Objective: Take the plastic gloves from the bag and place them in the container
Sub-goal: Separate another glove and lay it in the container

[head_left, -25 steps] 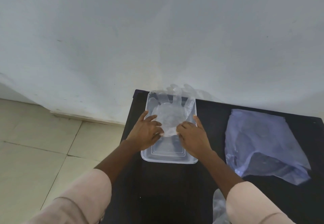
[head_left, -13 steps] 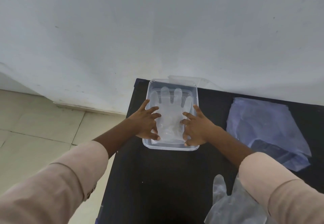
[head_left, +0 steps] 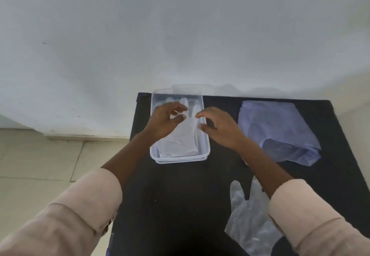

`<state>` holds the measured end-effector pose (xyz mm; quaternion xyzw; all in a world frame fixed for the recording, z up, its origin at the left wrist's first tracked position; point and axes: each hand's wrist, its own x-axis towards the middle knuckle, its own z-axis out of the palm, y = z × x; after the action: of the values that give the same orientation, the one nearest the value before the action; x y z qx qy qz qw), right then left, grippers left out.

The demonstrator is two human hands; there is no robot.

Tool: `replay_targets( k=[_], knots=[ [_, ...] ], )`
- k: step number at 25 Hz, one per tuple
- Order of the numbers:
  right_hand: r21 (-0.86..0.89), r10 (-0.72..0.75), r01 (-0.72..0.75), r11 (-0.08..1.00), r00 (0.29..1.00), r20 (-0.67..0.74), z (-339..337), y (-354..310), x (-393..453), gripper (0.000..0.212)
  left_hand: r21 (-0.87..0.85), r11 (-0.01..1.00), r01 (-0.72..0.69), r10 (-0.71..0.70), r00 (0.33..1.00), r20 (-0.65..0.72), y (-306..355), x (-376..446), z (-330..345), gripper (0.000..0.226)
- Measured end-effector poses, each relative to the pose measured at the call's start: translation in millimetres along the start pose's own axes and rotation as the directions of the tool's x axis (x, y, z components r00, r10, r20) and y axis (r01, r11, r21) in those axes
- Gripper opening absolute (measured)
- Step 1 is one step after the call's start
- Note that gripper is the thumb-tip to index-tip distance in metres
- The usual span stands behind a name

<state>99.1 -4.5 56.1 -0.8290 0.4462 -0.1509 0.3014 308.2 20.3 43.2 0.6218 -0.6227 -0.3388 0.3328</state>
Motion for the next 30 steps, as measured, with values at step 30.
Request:
replay_targets(
  k=[30],
  knots=[
    [0.859, 0.836, -0.440, 0.262, 0.548, 0.025, -32.2, 234.6, -218.0, 0.011, 0.633, 0.772, -0.063, -0.286, 0.854, 0.434, 65.3, -195.9, 305.3, 0.066]
  ],
)
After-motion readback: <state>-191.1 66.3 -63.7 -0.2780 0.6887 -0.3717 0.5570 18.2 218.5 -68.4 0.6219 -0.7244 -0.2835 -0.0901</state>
